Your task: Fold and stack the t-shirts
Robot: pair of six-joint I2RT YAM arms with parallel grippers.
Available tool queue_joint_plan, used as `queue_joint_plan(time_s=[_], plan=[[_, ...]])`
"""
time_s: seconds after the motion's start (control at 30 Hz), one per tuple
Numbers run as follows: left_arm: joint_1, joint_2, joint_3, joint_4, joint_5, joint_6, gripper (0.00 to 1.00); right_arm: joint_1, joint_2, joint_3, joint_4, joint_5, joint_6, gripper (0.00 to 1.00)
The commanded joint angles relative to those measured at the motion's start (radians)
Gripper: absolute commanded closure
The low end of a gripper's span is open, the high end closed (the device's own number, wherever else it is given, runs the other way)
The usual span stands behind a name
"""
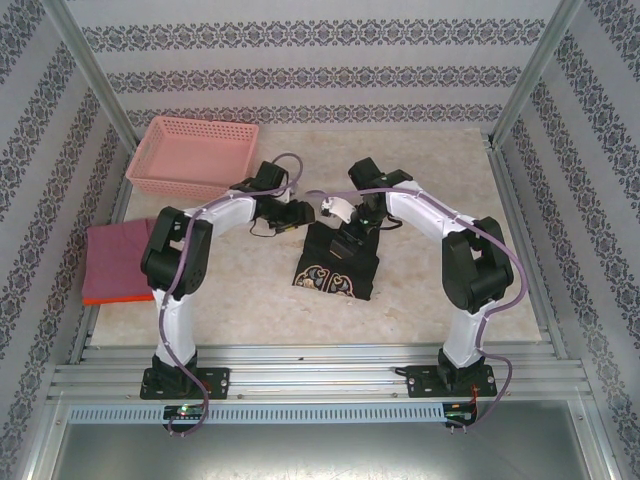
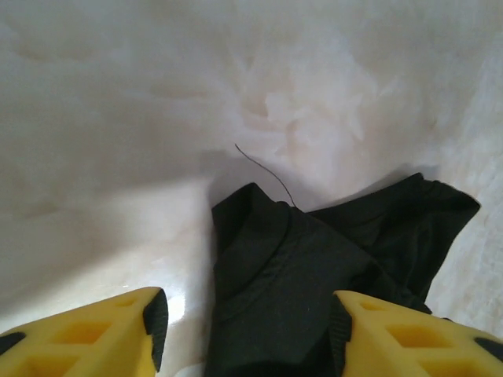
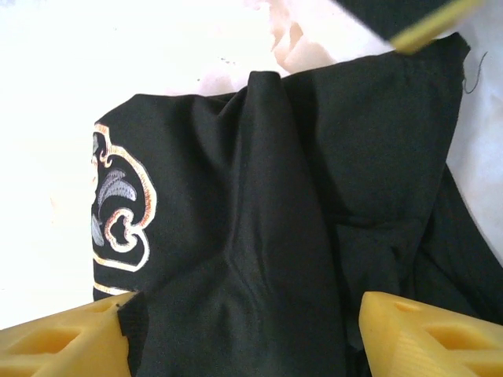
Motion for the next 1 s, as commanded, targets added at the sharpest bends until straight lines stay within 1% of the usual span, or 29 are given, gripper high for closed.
queue_joint_plan(time_s=[0.0,0.1,0.2,0.27,0.47,0.53,0.73,0.9,0.93,0.97], plan=[[-0.022,0.036,0.044,-0.079,0.02,0.022,0.5,0.006,-0.007,-0.014,-0.025,-0.026,-0.03,0.32],[-0.028,0.063,0.061,-0.083,0.028,0.02,0.57,0.007,0.001,-0.015,-0.027,-0.023,-0.033,0.35],[-0.036,0.079,0.068,-0.087,0.036,0.026,0.6,0.008,0.025,-0.001,-0.043,-0.022,-0.042,0.4],[-0.04,0.086,0.065,-0.089,0.041,0.031,0.62,0.008,0.044,0.012,-0.051,-0.024,-0.045,0.45],[-0.042,0.091,0.044,-0.096,0.038,0.031,0.73,0.014,0.116,0.067,-0.086,-0.031,-0.047,0.46],[-0.042,0.093,0.039,-0.093,0.038,0.031,0.77,0.017,0.141,0.086,-0.091,-0.017,-0.04,0.46],[-0.042,0.094,0.029,-0.094,0.029,0.031,0.79,0.026,0.213,0.15,-0.132,-0.034,-0.039,0.47],[-0.042,0.099,0.023,-0.093,0.026,0.031,0.8,0.032,0.245,0.164,-0.168,-0.061,-0.042,0.48],[-0.042,0.099,0.021,-0.093,0.027,0.033,0.8,0.032,0.251,0.165,-0.177,-0.067,-0.045,0.51],[-0.042,0.1,0.02,-0.091,0.027,0.034,0.8,0.032,0.255,0.165,-0.184,-0.07,-0.045,0.51]])
